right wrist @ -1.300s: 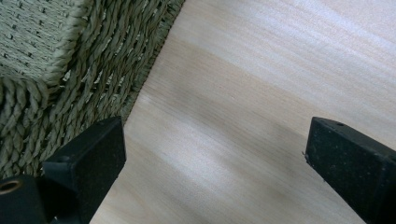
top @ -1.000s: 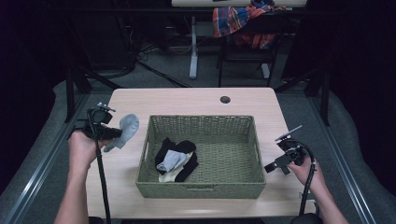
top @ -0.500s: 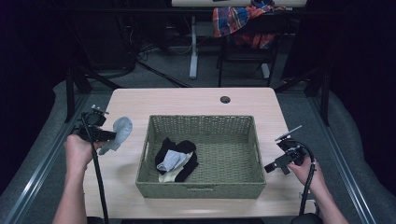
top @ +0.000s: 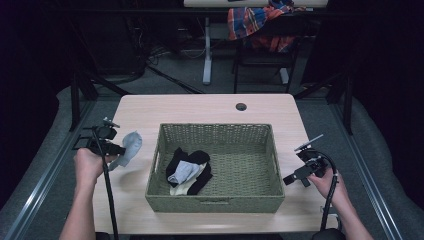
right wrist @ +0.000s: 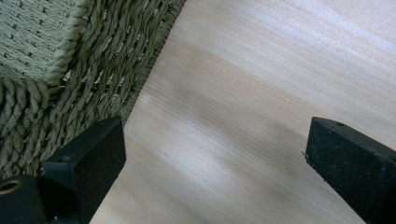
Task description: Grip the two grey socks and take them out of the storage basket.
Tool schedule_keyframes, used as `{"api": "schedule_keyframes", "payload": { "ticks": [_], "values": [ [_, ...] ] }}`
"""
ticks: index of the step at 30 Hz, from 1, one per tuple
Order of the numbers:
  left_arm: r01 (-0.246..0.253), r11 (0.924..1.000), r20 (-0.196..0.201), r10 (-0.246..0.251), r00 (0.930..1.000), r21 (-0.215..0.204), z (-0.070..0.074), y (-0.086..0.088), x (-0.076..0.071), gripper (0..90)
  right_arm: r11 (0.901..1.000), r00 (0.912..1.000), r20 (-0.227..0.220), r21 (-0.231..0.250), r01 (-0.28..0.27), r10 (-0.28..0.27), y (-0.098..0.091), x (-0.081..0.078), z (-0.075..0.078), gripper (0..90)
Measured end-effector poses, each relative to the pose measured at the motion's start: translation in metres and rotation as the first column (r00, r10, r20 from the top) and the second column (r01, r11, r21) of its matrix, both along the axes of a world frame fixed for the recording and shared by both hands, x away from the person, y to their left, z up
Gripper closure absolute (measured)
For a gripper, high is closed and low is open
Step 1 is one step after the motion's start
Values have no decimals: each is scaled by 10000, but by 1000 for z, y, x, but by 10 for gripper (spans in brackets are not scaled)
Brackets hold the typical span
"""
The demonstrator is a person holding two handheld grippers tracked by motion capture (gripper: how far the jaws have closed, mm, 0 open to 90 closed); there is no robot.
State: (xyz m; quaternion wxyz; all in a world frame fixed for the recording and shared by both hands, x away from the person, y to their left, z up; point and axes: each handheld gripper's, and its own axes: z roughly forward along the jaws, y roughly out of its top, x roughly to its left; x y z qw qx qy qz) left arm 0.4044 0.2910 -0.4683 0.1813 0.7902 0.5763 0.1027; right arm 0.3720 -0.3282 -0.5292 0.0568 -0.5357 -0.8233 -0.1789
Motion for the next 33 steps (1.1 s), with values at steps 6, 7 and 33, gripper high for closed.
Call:
{"api": "schedule_keyframes", "payload": {
  "ticks": [6,7,33],
  "values": [
    [-12,10000,-288,10,9996,-49,-11,0,3,858,9998,9997,-125,-35,-187,187,-1,1,1,49],
    [-12,10000,-288,10,9996,-49,-11,0,3,858,9998,9997,-125,-35,-187,187,-1,1,1,49],
    [-184,9998,-945,173,9954,-106,-19,4,7,430,9994,9995,-141,-176,-283,280,-1,1,2,49]
  ]
}}
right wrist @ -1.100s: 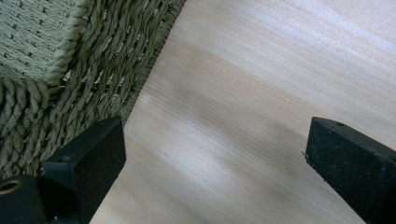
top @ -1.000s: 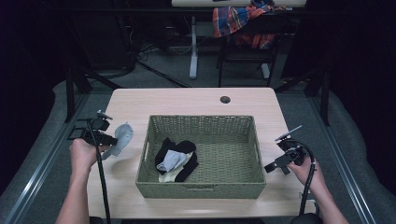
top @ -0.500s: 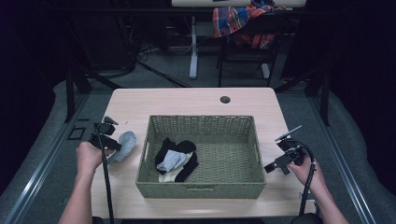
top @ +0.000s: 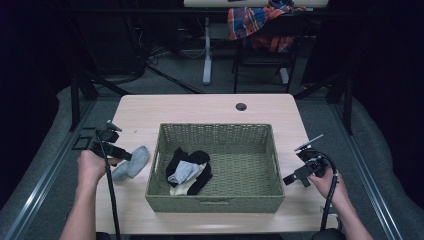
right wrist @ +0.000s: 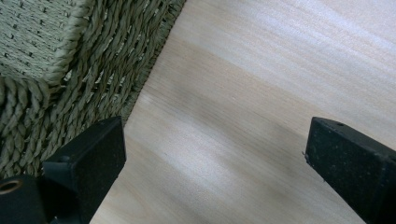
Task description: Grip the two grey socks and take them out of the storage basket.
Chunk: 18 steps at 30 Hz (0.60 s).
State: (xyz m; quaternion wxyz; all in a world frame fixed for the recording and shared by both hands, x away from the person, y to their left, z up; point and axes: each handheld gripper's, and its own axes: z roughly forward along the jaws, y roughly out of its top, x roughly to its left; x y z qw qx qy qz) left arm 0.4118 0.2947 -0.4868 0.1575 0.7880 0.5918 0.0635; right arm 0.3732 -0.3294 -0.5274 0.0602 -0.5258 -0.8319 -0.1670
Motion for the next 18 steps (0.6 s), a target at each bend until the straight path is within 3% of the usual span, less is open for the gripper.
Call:
{"api": "schedule_keyframes", "payload": {
  "ticks": [2,3,5,8,12,13,18],
  "values": [
    [-88,9999,203,85,9998,107,6,0,-2,345,9999,10000,-10,129,48,-48,0,0,0,49],
    [-103,9999,284,101,9995,71,11,0,-3,345,9999,10000,-1,140,76,-76,0,0,0,49],
    [-104,9999,506,101,9987,47,21,0,-5,236,9999,10000,2,138,74,-74,0,0,-1,49],
    [-15,10000,694,12,9976,42,28,-3,-8,168,9995,9995,134,124,273,-275,1,-1,-2,49],
    [427,9989,1111,-444,9928,172,45,-18,-13,145,9999,10000,0,136,84,-84,0,0,-1,49],
    [719,9970,1234,-749,9895,288,53,-27,-16,136,9993,9995,100,222,297,-299,1,-1,-2,49],
    [1288,9904,1422,-1347,9806,501,63,-47,-20,97,10000,10000,-30,90,-9,9,0,0,0,49]
  ]
}}
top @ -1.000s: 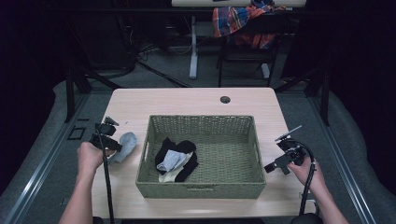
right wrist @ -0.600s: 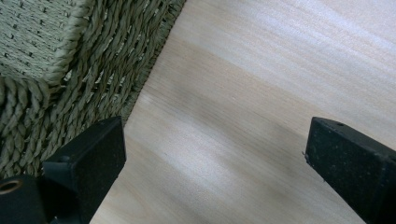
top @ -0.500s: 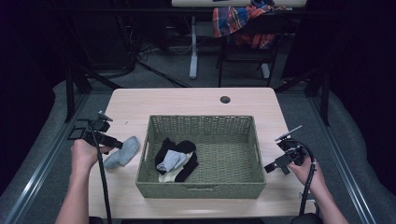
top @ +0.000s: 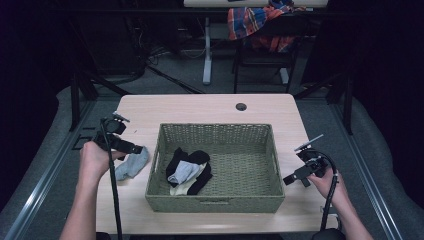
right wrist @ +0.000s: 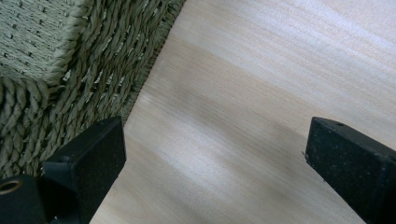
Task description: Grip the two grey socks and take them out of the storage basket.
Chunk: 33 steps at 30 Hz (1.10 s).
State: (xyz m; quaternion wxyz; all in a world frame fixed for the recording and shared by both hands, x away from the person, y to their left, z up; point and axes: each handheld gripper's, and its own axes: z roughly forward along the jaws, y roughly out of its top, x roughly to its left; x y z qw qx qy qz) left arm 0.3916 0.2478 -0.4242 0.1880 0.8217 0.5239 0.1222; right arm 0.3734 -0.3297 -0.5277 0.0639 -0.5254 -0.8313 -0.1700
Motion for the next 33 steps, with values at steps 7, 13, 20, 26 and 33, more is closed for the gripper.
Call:
{"api": "schedule_keyframes", "payload": {
  "ticks": [7,13,20,26,33],
  "values": [
    [868,9962,265,-870,9959,73,11,-32,-8,67,9996,9995,160,37,278,-279,1,-1,-2,49],
    [1438,9896,275,-1439,9892,32,12,-51,-11,53,9999,10000,45,-68,77,-77,-1,0,-1,49],
    [2045,9787,105,-2047,9788,173,8,-75,-13,25,9994,9992,159,60,353,-354,0,-2,-2,49],
    [2349,9716,-73,-2348,9720,275,2,-90,-13,13,9992,9991,133,91,393,-394,-2,-4,-3,49],
    [2727,9616,-297,-2718,9619,312,-7,-107,-12,5,9995,9995,-14,-73,319,-319,-6,-6,-1,49]
  ]
}}
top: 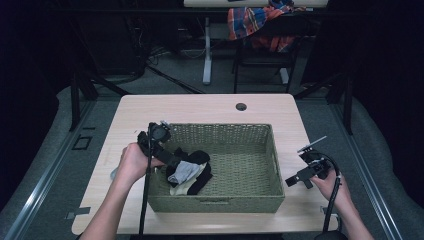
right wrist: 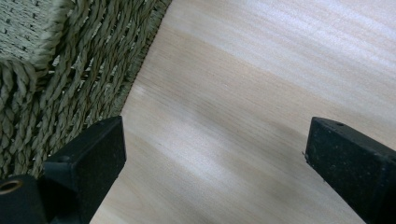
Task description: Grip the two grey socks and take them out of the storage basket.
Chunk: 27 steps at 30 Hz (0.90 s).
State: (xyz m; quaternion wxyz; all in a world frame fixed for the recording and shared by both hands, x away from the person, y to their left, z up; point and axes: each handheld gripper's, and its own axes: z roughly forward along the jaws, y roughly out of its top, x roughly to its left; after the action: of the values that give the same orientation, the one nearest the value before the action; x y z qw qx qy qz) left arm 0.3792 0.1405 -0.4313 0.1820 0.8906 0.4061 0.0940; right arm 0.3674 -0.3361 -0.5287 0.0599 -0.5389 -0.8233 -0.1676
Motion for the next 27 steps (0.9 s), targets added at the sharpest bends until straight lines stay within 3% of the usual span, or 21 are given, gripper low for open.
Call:
{"api": "schedule_keyframes", "payload": {
  "ticks": [11,20,23,27],
  "values": [
    [492,9988,-340,-493,9982,-17,-11,-18,-2,6,10000,10000,-3,-28,-77,77,-1,0,0,49],
    [1080,9941,-1020,-1061,9891,129,-33,-39,-2,32,10000,10000,-8,-25,-29,29,1,0,0,49],
    [1346,9908,-1314,-1316,9825,141,-41,-44,-1,169,10000,10000,1,-11,-44,44,0,0,0,49],
    [1590,9870,-1639,-1528,9746,249,-51,-52,-2,277,10000,10000,9,8,4,-4,1,0,0,49]
  ]
}}
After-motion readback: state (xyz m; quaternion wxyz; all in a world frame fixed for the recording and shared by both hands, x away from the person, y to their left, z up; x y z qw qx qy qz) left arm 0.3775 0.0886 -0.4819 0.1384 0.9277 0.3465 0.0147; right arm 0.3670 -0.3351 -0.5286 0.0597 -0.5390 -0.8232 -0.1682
